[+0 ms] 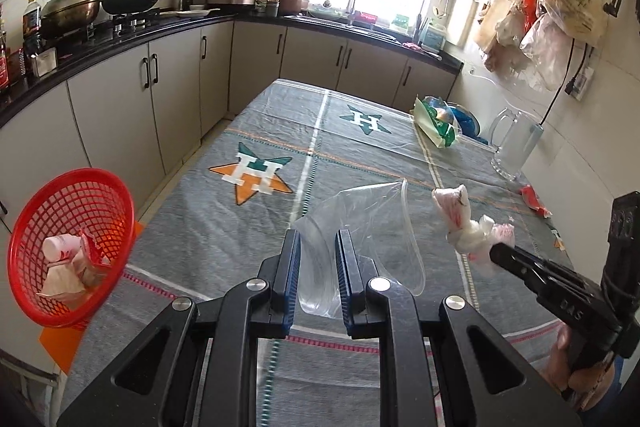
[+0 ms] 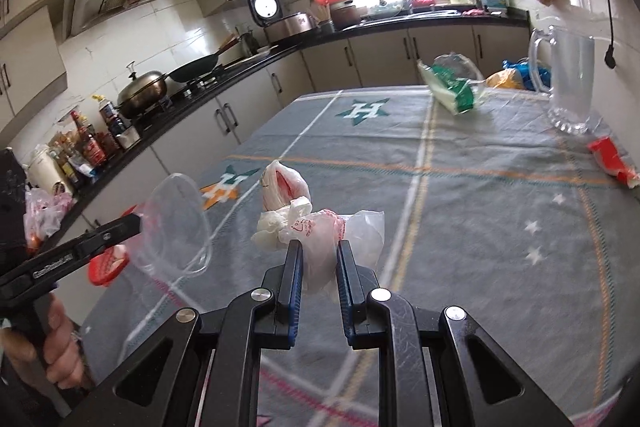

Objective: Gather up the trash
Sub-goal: 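Carry the clear cup and white plastic bag to the red basket and open both tools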

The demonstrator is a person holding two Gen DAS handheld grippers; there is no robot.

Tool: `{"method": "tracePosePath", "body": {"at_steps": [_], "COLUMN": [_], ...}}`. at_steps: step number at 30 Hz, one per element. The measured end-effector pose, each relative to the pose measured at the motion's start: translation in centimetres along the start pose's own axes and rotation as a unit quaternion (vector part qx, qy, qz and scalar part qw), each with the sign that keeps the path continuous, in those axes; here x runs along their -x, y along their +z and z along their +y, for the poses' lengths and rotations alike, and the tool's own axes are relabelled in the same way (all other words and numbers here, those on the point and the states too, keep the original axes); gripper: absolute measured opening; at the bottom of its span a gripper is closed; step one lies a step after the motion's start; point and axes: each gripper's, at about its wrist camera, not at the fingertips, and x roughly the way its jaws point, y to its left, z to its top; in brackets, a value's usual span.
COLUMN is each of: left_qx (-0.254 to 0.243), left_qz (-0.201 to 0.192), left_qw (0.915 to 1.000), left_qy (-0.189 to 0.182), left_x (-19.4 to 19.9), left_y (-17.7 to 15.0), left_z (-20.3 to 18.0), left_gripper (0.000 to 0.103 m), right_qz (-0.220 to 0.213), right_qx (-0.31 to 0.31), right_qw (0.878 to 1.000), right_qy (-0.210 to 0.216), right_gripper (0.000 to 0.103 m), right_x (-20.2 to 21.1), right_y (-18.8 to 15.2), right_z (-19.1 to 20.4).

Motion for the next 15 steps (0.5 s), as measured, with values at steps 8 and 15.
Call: {"method": "tracePosePath", "body": {"at_steps": [8, 15], "left_qx": [0.006, 0.027], "left_qz": [-0.012, -0.027], "left_qw": [0.9999, 0.9992], "left_qy": [0.008, 0.015], "left_x": [1.0, 2.4], "left_y": [-0.3, -0.3], "left_z": [2.1, 4.9], "left_gripper": [0.017, 0.017], "right_qz": [0.002, 0.012], "right_qx": [0.006, 0.029], "right_qw": [1.000, 0.999], "right_qy": [0.024, 0.035], "right_gripper": [0.018, 0.018], "right_x": [-0.2, -1.5], "right_y": [0.0, 0.2], "right_z": [3.6, 6.7]}}
